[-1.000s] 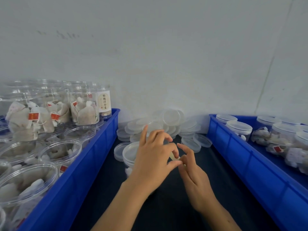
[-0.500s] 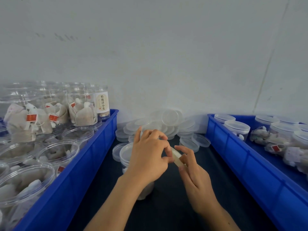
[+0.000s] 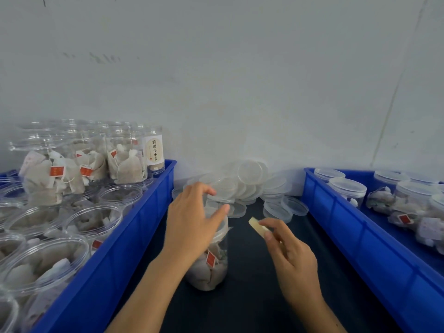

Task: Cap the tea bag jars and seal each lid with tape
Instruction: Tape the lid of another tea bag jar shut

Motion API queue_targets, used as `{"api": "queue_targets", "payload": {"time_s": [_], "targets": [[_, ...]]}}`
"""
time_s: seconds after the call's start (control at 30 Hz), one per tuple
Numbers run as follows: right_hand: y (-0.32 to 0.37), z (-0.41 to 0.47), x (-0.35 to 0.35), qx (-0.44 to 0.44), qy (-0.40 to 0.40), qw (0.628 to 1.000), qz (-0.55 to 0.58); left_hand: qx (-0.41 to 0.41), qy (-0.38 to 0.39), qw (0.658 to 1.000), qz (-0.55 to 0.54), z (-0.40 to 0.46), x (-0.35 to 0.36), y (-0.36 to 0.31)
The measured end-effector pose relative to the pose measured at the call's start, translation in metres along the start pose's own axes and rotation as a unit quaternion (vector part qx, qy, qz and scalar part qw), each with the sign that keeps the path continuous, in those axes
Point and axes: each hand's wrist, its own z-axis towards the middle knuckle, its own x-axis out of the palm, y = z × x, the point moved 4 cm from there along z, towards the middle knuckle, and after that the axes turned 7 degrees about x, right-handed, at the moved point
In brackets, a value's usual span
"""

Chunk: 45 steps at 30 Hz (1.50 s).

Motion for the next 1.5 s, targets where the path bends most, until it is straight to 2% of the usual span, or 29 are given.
{"api": "queue_targets", "payload": {"time_s": [0.1, 0.2, 0.27, 0.37, 0.47, 0.5, 0.57, 0.63, 0.7, 0.73, 0.83, 1.17, 1.5], "targets": [[-0.007, 0.002, 0.01, 0.043, 0.031, 0.996, -0.072, -0.038, -0.01, 0.998, -0.049, -0.02, -0.004, 0.014], [-0.01, 0.003, 0.021, 0.011, 0.029, 0.983, -0.178, -0.101, -0.012, 0.986, -0.135, -0.041, 0.008, 0.024], [-0.016, 0.003, 0.033, -0.006, 0.061, 0.981, -0.186, -0.116, -0.039, 0.971, -0.205, -0.051, 0.019, 0.03], [-0.022, -0.003, 0.052, -0.005, 0.15, 0.966, -0.209, -0.13, -0.057, 0.96, -0.242, -0.06, 0.032, 0.038], [-0.023, -0.004, 0.059, 0.005, 0.177, 0.955, -0.238, -0.154, -0.067, 0.948, -0.271, -0.061, 0.034, 0.044], [-0.019, -0.003, 0.055, 0.023, 0.171, 0.965, -0.196, -0.163, -0.062, 0.941, -0.29, -0.06, 0.033, 0.044], [-0.007, -0.001, 0.048, 0.084, 0.168, 0.982, 0.033, -0.183, -0.038, 0.922, -0.338, -0.058, 0.032, 0.043], [0.01, 0.0, 0.047, 0.139, 0.203, 0.927, 0.282, -0.197, -0.006, 0.907, -0.372, -0.057, 0.034, 0.037], [0.021, -0.003, 0.05, 0.145, 0.24, 0.868, 0.411, -0.189, 0.027, 0.9, -0.392, -0.057, 0.037, 0.029], [0.026, -0.004, 0.051, 0.147, 0.245, 0.85, 0.443, -0.185, 0.039, 0.898, -0.398, -0.057, 0.039, 0.026], [0.031, -0.005, 0.052, 0.163, 0.238, 0.825, 0.486, -0.187, 0.054, 0.892, -0.408, -0.058, 0.041, 0.025], [0.032, -0.007, 0.046, 0.182, 0.244, 0.782, 0.544, -0.147, 0.088, 0.895, -0.412, -0.058, 0.043, 0.023], [0.029, -0.007, 0.044, 0.207, 0.249, 0.776, 0.541, -0.16, 0.089, 0.896, -0.404, -0.058, 0.042, 0.02]]}}
